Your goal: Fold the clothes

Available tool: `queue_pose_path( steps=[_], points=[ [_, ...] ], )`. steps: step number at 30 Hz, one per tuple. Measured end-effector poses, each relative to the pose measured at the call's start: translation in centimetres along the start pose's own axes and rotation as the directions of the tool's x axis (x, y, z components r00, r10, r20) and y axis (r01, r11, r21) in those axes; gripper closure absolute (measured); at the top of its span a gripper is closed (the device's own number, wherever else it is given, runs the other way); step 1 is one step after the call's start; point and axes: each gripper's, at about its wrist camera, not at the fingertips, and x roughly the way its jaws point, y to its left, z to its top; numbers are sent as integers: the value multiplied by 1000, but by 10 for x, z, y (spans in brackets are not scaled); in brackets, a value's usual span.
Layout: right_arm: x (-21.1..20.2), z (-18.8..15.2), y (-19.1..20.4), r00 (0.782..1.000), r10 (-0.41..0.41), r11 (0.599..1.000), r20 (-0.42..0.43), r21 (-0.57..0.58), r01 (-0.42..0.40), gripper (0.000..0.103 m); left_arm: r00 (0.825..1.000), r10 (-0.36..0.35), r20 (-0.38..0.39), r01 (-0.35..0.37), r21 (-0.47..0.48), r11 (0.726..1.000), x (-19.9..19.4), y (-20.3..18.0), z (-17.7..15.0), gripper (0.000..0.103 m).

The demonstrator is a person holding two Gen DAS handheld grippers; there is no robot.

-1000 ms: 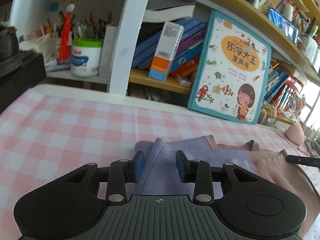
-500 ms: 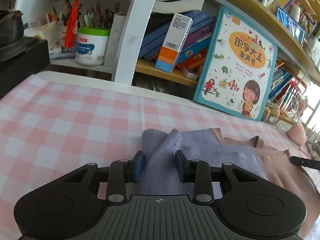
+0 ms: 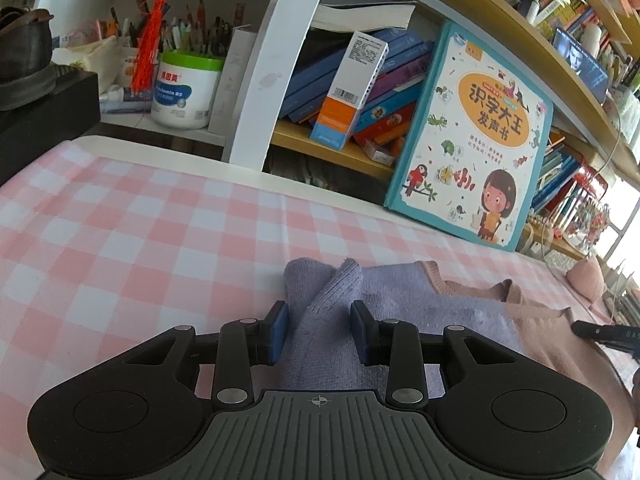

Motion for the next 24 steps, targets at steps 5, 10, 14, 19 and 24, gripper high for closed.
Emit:
queue_pose_path(
  steps=[5,10,14,19,24],
  points=[
    [-11,2,1,1000,-27,999,0,33,27,79,1000,27,-10,-27,-9,1000,-7,-1,3,67],
    [-43,-1,5,999,10,999,51,38,-12,64,998,62,23,-62,17,998,-37,-8,1,51],
    [-51,-8,0,999,52,994,16,91,-53,64,999,40,-3,-40,-30,999,-54,-7,-19,51],
    [-47,-18,-4,997,73,987,-29,145,-68,69,999,42,-19,-43,-65,997,-59,-9,-34,58],
    [-46,-33,-5,993,108,979,-53,178,-97,74,1000,10,-23,-13,-119,993,-58,-7,-35,68]
  ],
)
